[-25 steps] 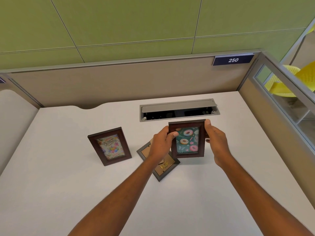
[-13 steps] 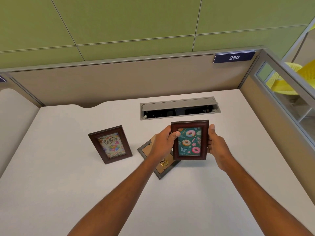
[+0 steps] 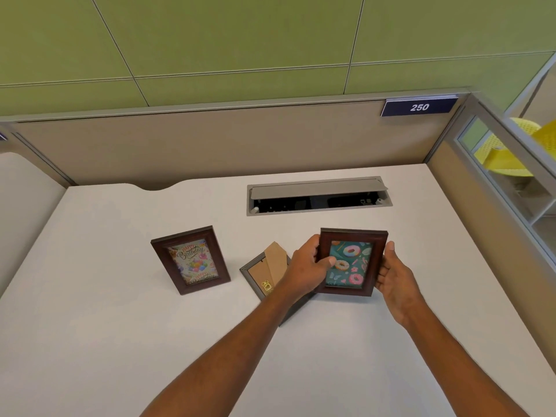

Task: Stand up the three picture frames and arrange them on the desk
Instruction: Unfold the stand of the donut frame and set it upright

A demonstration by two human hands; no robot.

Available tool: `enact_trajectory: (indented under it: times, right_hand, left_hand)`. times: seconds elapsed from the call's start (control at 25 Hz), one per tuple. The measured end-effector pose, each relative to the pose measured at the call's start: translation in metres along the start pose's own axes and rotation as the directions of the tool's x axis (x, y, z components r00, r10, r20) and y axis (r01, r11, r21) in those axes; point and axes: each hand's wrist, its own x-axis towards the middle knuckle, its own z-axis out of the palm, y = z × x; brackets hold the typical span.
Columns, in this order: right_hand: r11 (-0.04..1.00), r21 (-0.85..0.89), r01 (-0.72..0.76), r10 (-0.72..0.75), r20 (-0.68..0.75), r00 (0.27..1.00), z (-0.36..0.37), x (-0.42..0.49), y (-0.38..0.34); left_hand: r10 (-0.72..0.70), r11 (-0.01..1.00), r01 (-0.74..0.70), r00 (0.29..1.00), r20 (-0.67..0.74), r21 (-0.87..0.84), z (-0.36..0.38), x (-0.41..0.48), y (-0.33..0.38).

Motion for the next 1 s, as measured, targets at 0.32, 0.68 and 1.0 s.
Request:
enact_trajectory:
  times: [0.32, 0.68, 1.0]
  right_hand:
    - [1.000, 0.022, 0.004, -0.004, -0.020, 1.000, 0.007, 0.031, -0.003]
    - [1.000, 0.014, -0.024, 0.024, -0.010, 1.000, 0.025, 0.051, -0.004]
    - [0.999, 0.042, -0.024, 0.025, -0.027, 0.999, 0.030, 0.055, 0.003]
  left_hand:
    - [-0.014, 0.999, 0.014, 1.000, 0.008, -0.029, -0.005, 0.034, -0.007]
    - [-0.046, 0.998, 0.045, 0.999, -0.002, -0.046, -0.017, 0.062, -0.018]
    - [-0.070, 0.996, 0.073, 0.997, 0.044, -0.057, -0.021, 0.066, -0.026]
